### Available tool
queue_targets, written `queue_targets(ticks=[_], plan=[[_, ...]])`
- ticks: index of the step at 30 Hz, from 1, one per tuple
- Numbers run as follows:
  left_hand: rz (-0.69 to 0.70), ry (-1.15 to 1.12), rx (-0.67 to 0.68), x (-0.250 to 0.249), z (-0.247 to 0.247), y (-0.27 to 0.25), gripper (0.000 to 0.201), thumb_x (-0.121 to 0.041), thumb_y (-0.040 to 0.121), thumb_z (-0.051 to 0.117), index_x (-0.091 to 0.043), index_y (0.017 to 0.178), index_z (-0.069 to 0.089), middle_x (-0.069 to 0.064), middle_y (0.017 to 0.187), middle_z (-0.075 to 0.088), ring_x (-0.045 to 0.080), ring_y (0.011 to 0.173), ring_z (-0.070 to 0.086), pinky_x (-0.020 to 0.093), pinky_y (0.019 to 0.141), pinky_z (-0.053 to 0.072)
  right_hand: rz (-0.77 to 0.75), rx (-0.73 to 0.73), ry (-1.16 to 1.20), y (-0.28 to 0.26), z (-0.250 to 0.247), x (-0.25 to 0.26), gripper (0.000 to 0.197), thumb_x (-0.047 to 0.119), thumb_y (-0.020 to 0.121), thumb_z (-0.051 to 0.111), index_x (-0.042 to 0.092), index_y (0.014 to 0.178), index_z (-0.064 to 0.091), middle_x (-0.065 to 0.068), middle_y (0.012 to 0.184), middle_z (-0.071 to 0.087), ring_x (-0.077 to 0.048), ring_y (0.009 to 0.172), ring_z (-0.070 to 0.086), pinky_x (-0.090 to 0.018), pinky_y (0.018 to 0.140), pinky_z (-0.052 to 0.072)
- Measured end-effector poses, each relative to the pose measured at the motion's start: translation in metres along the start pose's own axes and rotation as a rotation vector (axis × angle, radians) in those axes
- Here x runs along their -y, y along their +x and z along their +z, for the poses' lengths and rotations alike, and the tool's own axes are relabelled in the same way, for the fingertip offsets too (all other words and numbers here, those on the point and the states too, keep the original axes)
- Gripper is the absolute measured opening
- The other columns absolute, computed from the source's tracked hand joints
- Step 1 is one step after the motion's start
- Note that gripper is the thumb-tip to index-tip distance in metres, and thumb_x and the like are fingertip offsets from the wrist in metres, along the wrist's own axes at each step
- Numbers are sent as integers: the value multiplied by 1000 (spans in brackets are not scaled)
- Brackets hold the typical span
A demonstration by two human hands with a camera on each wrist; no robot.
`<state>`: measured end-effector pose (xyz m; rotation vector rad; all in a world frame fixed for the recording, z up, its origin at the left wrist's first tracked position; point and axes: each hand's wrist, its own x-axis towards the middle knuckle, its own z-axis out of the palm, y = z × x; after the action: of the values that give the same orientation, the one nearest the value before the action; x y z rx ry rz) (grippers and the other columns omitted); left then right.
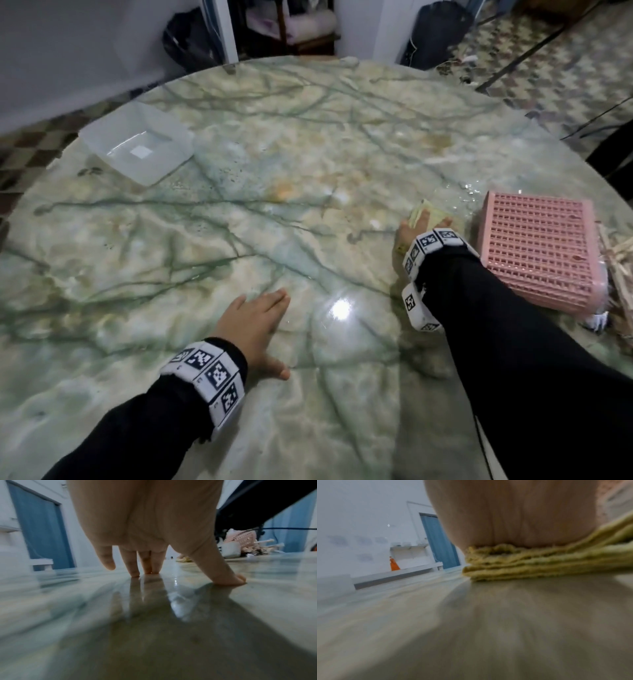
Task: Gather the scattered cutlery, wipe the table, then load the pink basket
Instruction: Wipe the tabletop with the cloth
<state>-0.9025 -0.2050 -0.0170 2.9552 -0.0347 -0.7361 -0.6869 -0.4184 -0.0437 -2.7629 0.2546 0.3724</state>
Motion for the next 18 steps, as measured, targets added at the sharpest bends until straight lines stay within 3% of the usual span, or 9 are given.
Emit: queue_targets(ticks=[2, 5, 7, 10, 12, 15, 18], plan=[[14, 15, 6, 1, -1, 1, 116, -64, 66, 67, -23, 150, -2, -9, 157, -7, 7, 144, 5, 33, 116, 1, -47, 116, -94, 13, -5, 11, 64, 45, 96, 30, 20, 151, 8, -23, 155, 0, -43, 142, 4, -51, 114, 9], [17, 11, 26, 2, -1, 1, 116, -65, 66, 66, -23, 149, -3, -10, 157, -9, 7, 144, 4, 33, 116, 0, -211, 151, -213, -1, 10, 28, 63, 45, 97, 29, 27, 151, 3, -17, 156, -11, -38, 143, -7, -51, 116, 2], [20, 15, 26, 3, -1, 1, 115, -66, 66, 65, -23, 149, -3, -10, 157, -8, 7, 144, 4, 34, 116, 0, -376, 262, -286, -33, 24, 31, 63, 44, 97, 29, 30, 150, -2, -10, 156, -15, -33, 144, -11, -52, 115, -2], [24, 29, 17, 2, -3, 1, 115, -66, 66, 65, -23, 150, -1, -9, 157, -7, 7, 144, 5, 35, 116, 1, -583, 349, -446, -99, 28, 13, 61, 44, 98, 27, 38, 147, -8, 0, 155, -22, -22, 144, -16, -51, 114, -2], [23, 13, 17, 2, -2, 0, 116, -67, 65, 66, -23, 149, -1, -10, 157, -6, 6, 143, 5, 36, 116, 0, -635, 406, -497, -121, 25, -12, 60, 45, 98, 26, 42, 146, -10, 5, 154, -25, -17, 144, -17, -50, 114, -3], [24, -7, 14, 4, -1, -1, 116, -67, 64, 66, -24, 150, 1, -10, 157, -5, 6, 143, 5, 36, 116, 0, -458, 361, -401, -96, 12, -36, 58, 45, 99, 25, 40, 146, -9, 5, 155, -23, -18, 144, -15, -49, 114, -3], [28, 1, 5, 3, -1, 0, 116, -68, 65, 65, -23, 150, 1, -10, 157, -6, 5, 143, 5, 36, 116, -1, -204, 200, -232, -34, -6, -35, 61, 41, 99, 29, 28, 150, -2, -9, 157, -12, -33, 144, -7, -48, 116, 4]])
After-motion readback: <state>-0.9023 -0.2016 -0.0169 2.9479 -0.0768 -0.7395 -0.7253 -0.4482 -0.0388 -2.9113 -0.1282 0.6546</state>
